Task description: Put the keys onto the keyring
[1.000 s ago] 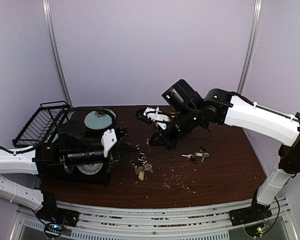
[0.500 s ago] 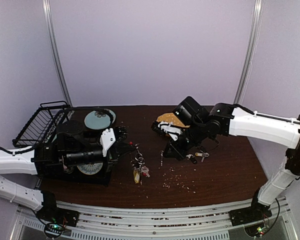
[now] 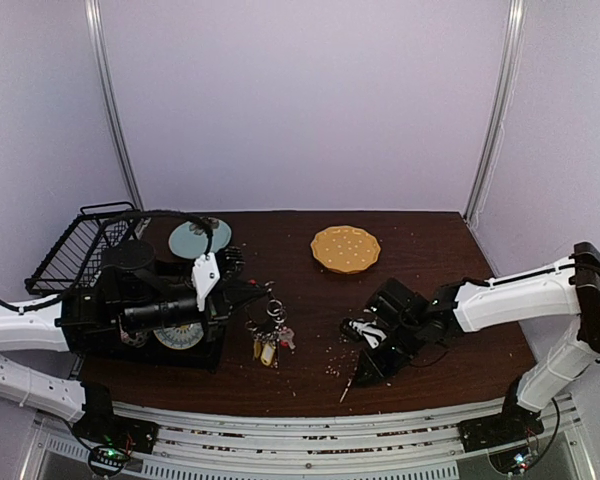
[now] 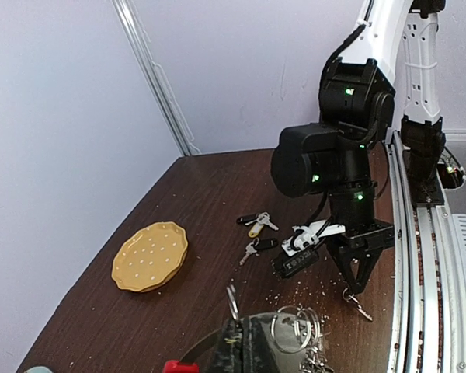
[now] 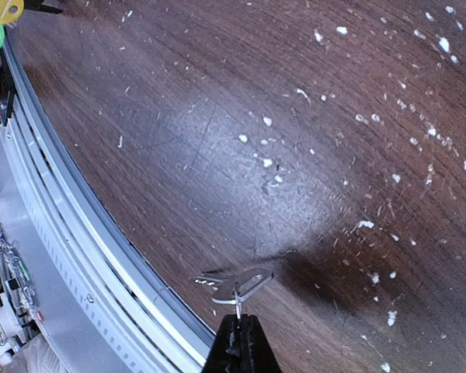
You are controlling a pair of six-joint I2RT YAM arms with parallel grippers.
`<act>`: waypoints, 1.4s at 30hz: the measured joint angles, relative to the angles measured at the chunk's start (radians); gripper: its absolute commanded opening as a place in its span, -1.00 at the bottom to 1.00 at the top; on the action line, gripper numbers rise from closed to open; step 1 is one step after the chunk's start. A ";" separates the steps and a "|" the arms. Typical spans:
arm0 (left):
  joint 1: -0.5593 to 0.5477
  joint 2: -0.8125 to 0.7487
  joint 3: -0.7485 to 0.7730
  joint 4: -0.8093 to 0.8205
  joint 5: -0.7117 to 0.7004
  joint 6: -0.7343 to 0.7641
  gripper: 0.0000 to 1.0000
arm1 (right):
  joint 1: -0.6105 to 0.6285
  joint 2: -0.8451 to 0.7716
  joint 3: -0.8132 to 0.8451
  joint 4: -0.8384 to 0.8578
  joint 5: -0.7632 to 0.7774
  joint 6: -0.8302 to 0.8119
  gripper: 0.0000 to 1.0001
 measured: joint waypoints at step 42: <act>0.000 -0.018 -0.043 0.102 0.220 0.036 -1.00 | 0.125 -0.389 0.062 0.708 -0.088 -0.437 -0.30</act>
